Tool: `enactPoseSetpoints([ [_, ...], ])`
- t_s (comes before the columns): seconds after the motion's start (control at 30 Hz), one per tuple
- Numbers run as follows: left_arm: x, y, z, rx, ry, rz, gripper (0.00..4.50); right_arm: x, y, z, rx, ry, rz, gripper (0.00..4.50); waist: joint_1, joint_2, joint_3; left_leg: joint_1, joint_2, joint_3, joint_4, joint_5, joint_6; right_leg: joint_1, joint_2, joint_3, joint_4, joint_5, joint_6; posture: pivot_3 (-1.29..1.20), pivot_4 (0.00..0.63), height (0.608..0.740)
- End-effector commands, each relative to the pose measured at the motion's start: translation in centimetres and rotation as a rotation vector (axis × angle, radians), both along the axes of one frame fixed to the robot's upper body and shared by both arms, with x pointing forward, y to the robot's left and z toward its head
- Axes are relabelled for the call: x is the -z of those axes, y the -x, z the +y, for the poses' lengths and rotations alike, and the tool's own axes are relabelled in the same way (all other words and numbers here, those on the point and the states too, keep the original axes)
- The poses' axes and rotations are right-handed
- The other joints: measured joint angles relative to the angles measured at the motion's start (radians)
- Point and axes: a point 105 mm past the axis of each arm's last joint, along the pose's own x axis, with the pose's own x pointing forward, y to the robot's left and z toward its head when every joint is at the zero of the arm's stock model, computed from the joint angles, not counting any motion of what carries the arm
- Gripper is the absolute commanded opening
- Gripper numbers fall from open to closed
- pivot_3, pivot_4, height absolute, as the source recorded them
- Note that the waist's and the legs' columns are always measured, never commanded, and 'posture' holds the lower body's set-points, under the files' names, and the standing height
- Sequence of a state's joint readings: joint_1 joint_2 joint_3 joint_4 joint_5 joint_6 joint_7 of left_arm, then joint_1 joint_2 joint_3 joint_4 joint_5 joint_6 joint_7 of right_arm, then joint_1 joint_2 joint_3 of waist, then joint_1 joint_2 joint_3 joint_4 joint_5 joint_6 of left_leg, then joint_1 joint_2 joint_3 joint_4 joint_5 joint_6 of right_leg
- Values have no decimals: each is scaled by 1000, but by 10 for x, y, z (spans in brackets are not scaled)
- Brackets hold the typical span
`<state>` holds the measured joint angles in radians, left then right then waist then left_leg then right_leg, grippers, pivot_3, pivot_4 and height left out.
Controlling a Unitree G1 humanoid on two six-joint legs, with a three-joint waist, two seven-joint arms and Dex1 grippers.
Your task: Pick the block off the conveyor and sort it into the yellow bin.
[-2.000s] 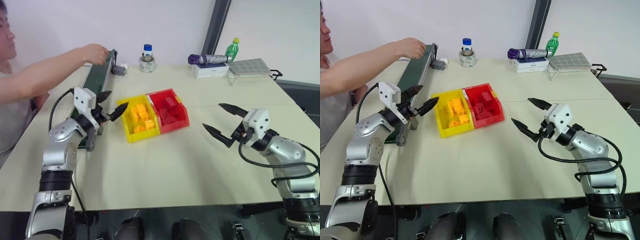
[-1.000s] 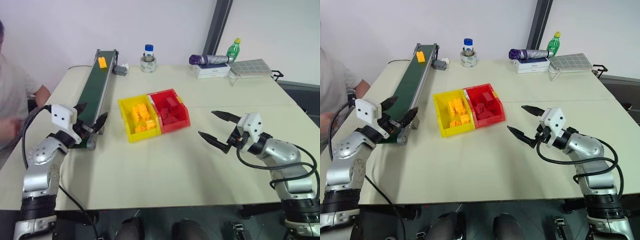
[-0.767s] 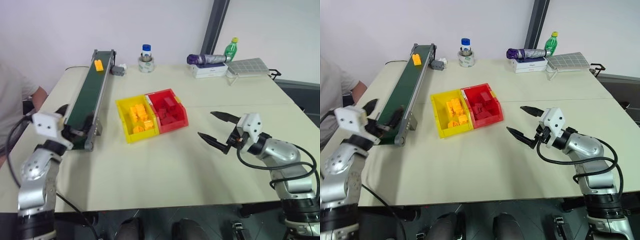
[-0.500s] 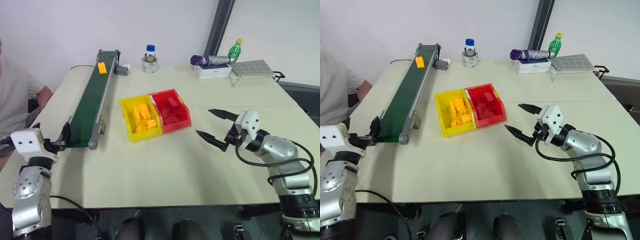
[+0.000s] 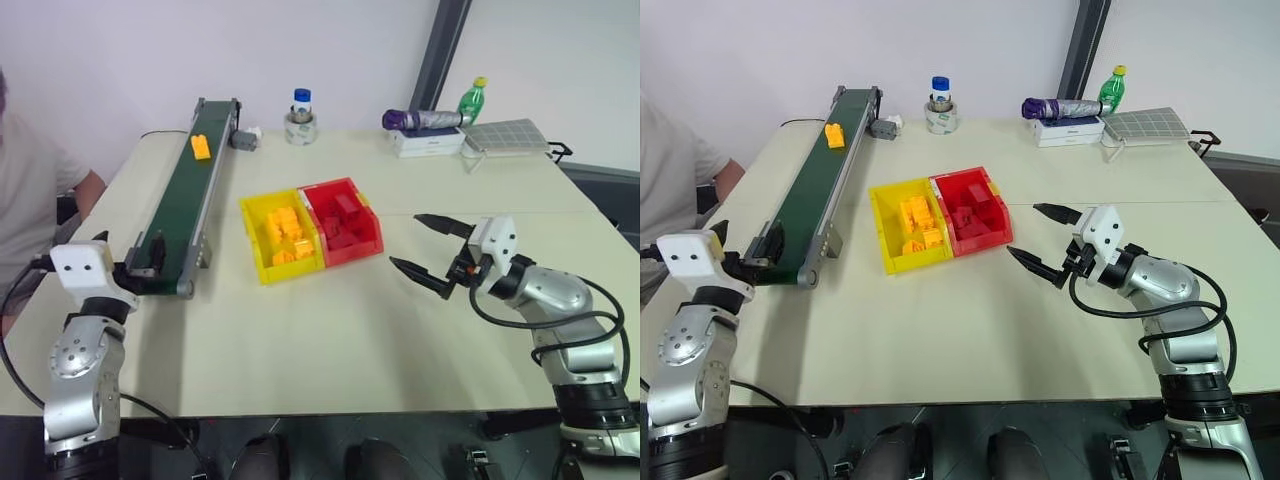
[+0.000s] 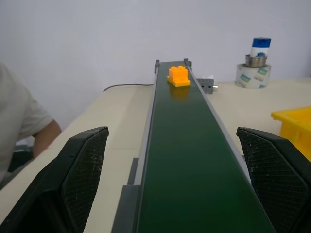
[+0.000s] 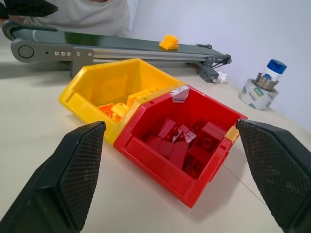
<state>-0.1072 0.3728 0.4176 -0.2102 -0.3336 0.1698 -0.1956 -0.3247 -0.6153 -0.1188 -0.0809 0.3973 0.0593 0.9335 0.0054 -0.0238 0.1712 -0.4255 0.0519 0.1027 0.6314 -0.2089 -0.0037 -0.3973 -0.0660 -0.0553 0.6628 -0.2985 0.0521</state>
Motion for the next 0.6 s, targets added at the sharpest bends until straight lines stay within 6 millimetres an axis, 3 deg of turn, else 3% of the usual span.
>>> enactPoseSetpoints([
  [0.03,-13,-5,-6,20,13,-45,4466,-9,3,2,-8,-7,-40,4500,2,0,0,0,0,0,0,0,0,0,0,0,0,0,0,0,150,740],
  [0.13,-15,-12,-13,37,7,-39,4466,-9,2,3,-9,-6,-42,4500,4,0,0,0,0,0,1,0,0,0,0,0,0,0,0,0,150,740],
  [0.43,-7,-22,-9,-16,58,22,4466,-9,3,3,-4,-11,-45,4500,2,0,0,0,0,0,0,0,0,0,1,0,0,2,3,0,150,740],
  [0.6,-23,-39,-21,-23,99,57,4466,-4,3,3,-4,-4,-30,4500,9,0,0,0,0,0,1,0,0,0,1,-1,0,2,3,0,150,740],
])
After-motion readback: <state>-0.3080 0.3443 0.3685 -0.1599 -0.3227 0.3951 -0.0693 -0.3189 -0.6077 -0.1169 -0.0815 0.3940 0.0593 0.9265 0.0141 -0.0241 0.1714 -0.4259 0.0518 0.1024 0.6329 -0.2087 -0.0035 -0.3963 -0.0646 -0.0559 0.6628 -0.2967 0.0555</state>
